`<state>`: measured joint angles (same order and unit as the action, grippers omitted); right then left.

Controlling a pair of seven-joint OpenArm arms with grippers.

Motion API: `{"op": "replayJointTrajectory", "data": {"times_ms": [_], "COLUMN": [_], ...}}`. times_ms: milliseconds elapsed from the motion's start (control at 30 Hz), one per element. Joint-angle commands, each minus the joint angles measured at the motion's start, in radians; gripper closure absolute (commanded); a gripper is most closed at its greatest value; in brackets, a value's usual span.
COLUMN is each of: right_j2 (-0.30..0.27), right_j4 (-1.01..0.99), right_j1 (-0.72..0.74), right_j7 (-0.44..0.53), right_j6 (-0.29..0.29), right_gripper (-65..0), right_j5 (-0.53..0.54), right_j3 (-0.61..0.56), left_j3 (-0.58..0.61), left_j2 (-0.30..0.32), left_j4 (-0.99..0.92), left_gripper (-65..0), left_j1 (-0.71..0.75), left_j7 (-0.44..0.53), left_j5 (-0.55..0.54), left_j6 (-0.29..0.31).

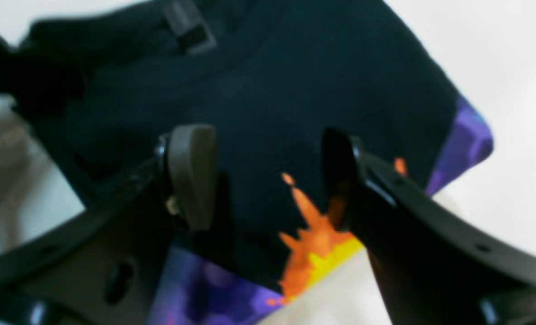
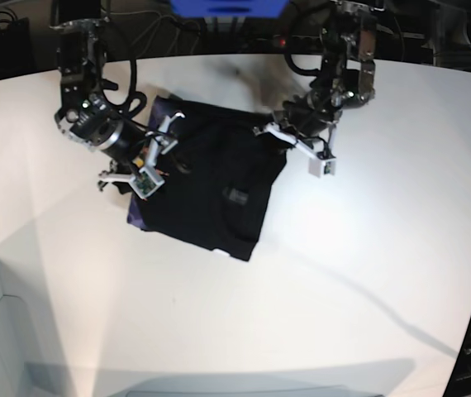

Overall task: Fold the T-shirt properly
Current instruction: 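Hold the bundle's corners with both grippers and tug to straighten the edges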

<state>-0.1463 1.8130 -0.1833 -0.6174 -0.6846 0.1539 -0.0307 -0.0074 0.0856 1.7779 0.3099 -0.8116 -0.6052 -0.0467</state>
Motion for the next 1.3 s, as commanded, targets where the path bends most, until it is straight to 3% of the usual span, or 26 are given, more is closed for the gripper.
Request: {"op": "replayJointTrajectory", "data": {"times_ms": [0, 267, 567, 933, 1267], "right_j2": [-0.003, -0.002, -0.002, 0.018, 0.014], "right_j4": [0.021, 0.018, 0.015, 0.018, 0.023], "right_j1": [0.012, 0.035, 0.040, 0.035, 0.011], "right_j7": [0.031, 0.026, 0.026, 0.026, 0.026], "right_j6": [-0.014, -0.014, -0.014, -0.014, -0.014], "right_gripper": [-37.3, -37.3, -37.3, -37.3, -37.3], "right_j5": [0.016, 0.016, 0.016, 0.017, 0.016], "right_j3": [0.004, 0.045, 0.061, 0.058, 0.096], "left_j3": [-0.003, -0.024, -0.021, -0.021, -0.022], "left_j2": [0.003, 0.013, 0.067, 0.059, 0.059], "left_j4": [0.055, 0.219, 0.138, -0.045, -0.042], "left_gripper": [0.0, 0.0, 0.0, 0.0, 0.0], "left_j1": [0.002, 0.087, 0.228, 0.174, 0.133], "left_j7": [0.005, -0.005, 0.005, 0.007, 0.007], "left_j5": [-0.051, -0.212, -0.203, -0.203, -0.212], "left_j6": [0.012, 0.012, 0.015, 0.015, 0.015]}}
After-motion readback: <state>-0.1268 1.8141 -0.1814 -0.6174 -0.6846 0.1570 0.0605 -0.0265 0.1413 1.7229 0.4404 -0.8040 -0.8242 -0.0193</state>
